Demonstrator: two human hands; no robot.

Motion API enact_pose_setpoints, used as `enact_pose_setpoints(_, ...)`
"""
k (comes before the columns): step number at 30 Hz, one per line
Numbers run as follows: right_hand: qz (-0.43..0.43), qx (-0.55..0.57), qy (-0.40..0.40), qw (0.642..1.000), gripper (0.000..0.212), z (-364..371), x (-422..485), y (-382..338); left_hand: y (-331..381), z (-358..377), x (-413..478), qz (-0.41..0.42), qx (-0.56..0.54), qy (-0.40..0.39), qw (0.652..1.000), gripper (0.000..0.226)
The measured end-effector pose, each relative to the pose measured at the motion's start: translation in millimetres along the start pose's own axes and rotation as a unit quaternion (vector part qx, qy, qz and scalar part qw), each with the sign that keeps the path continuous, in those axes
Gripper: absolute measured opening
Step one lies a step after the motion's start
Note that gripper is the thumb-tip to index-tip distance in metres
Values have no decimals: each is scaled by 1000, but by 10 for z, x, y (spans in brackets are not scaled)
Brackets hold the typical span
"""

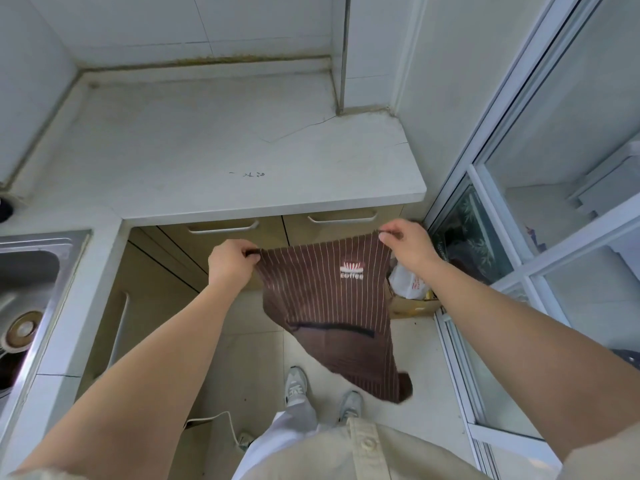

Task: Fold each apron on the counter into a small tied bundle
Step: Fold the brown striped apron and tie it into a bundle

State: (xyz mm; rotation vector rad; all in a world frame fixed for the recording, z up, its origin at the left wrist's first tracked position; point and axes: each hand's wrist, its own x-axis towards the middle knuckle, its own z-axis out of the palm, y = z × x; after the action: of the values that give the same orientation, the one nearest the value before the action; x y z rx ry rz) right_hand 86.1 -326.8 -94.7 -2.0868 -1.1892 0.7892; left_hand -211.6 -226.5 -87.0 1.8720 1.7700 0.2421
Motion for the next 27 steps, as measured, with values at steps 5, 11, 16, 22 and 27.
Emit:
enact_pose_setpoints(5, 7, 76, -94, 993, 25, -17, -92, -257, 57, -15, -44, -91, -177, -6, 980, 16)
enact_pose_setpoints(11, 87, -11, -433, 897, 17, 59, -238, -2, -186, -30, -66, -204, -261, -53, 942, 28)
enact_pose_setpoints(16, 95, -25, -579, 809, 18, 141, -311, -252, -25, 5, -90, -93, -67, -78, 990, 11)
enact_pose_setpoints(22, -73, -45, -437, 896, 17, 223, -333, -694, 377, 98, -182, 87, -8, -143, 986, 41)
enact_pose_setpoints(27, -89, 35, -280, 955, 9, 271, -264, -704, 560, 115, -225, 150, -57, -207, 965, 44)
